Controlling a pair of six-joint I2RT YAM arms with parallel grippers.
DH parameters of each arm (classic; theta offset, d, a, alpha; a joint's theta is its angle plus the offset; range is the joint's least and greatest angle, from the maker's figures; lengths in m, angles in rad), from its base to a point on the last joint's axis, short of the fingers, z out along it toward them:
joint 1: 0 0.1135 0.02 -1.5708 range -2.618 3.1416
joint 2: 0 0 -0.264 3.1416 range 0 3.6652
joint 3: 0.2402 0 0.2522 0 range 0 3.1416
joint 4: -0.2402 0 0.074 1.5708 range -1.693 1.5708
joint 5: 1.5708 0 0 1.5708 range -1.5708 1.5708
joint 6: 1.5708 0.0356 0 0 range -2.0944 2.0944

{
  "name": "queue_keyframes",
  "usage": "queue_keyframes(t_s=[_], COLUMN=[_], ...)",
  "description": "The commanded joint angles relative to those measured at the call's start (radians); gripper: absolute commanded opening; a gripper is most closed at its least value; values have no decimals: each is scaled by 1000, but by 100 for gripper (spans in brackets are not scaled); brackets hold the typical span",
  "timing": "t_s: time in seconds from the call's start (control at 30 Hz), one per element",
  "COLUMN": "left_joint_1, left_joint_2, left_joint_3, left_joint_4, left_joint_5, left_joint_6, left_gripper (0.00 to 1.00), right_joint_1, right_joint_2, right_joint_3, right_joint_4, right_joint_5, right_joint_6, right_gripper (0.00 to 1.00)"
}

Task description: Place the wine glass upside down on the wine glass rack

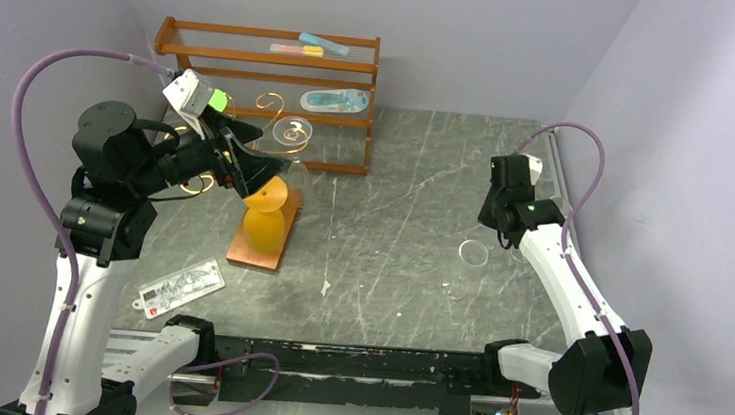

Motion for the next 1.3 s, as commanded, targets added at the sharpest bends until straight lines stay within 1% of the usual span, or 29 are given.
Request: queue_keyframes(t_s=[0.0,0.17,0.3,0.37,0.43,0.5,0.63,0.77,0.9,1.0,1.1,1.2,1.27], left_joint_1=[-10,-10,-11,-10,-11,-10,-11,-12,-47,-127,-217,-293,-353], left_joint_2=[-4,-3,7,9,10,11,36,107,164,220,272,306,330], left_joint_3=[-12,5,39,53,54,47,-3,-22,-24,-23,-38,-83,-87], left_joint_4=[21,31,26,41,70,114,251,394,487,565,641,811,885], left_joint_5=[-45,-103,-179,-212,-214,-206,-209,-164,-211,-256,-326,-375,-423], left_joint_6=[-15,-69,-129,-166,-212,-262,-444,-620,-729,-787,-829,-871,-859], left_gripper=[96,96,96,97,96,96,96,96,97,97,97,96,97], right_joint_1=[2,3,3,3,2,4,2,3,4,3,3,3,3], right_joint_2=[-15,-86,-163,-199,-227,-253,-311,-346,-376,-393,-402,-403,-400], right_joint_3=[52,73,78,72,64,54,13,-19,-66,-113,-154,-192,-205], right_joint_4=[13,77,205,291,379,503,776,1009,1214,1350,1443,1533,1565], right_joint_5=[-16,-121,-306,-401,-478,-562,-689,-734,-736,-720,-706,-702,-705], right_joint_6=[-1,17,52,78,115,155,251,334,404,445,489,544,576], right_gripper=[0,0,0,0,0,0,0,0,0,0,0,0,0])
